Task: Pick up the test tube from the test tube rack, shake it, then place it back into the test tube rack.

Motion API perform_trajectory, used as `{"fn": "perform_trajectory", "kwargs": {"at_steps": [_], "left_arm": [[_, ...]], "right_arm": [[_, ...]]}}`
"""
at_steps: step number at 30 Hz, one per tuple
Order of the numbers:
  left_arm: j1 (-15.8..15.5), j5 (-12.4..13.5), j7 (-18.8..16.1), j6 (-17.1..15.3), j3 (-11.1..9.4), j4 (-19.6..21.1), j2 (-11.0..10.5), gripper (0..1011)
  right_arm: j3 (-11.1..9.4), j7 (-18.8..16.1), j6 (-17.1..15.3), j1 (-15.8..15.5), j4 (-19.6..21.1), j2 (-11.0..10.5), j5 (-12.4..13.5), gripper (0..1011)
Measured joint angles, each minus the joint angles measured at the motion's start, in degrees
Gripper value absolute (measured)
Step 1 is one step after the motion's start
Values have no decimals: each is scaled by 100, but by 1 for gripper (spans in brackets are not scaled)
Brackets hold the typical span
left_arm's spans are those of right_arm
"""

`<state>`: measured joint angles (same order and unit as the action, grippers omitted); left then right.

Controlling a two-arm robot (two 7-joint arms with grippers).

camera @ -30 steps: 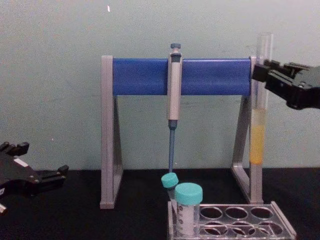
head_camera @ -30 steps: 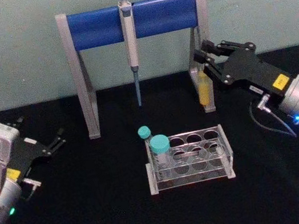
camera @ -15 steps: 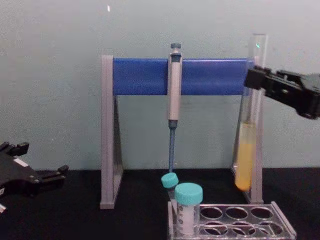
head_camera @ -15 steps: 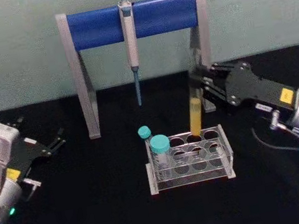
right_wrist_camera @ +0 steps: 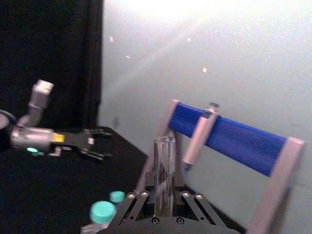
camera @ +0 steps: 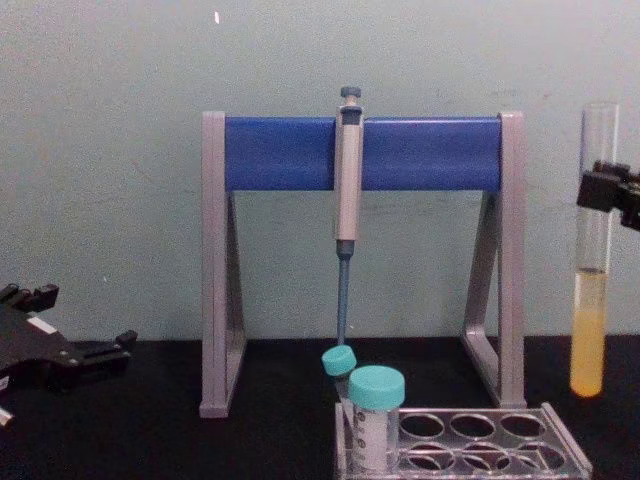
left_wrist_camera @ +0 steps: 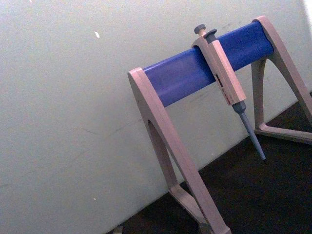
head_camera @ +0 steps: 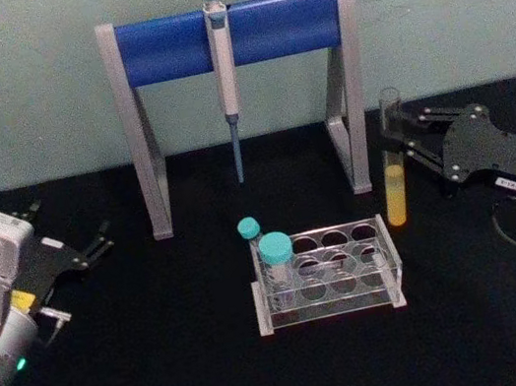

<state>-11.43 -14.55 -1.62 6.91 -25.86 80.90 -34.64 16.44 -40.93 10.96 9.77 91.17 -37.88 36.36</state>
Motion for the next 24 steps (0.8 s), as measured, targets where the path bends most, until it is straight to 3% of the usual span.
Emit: {"fn": "perform_trajectory", "kwargs": {"at_steps": [6, 12, 19, 24], "left_arm": [[0, 0, 0, 0, 0, 0, 0, 1001], [0, 0, 0, 0, 0, 0, 0, 1001], [0, 0, 0, 0, 0, 0, 0, 1001], [0, 0, 0, 0, 0, 0, 0, 1001]], "right_arm": [[7, 438, 69, 117, -125, 173, -384, 214], [68, 773, 59, 304, -267, 507, -651, 214], [167, 807, 30, 467, -325, 770, -769, 214], [215, 657, 15, 516, -329, 865, -654, 214]]}}
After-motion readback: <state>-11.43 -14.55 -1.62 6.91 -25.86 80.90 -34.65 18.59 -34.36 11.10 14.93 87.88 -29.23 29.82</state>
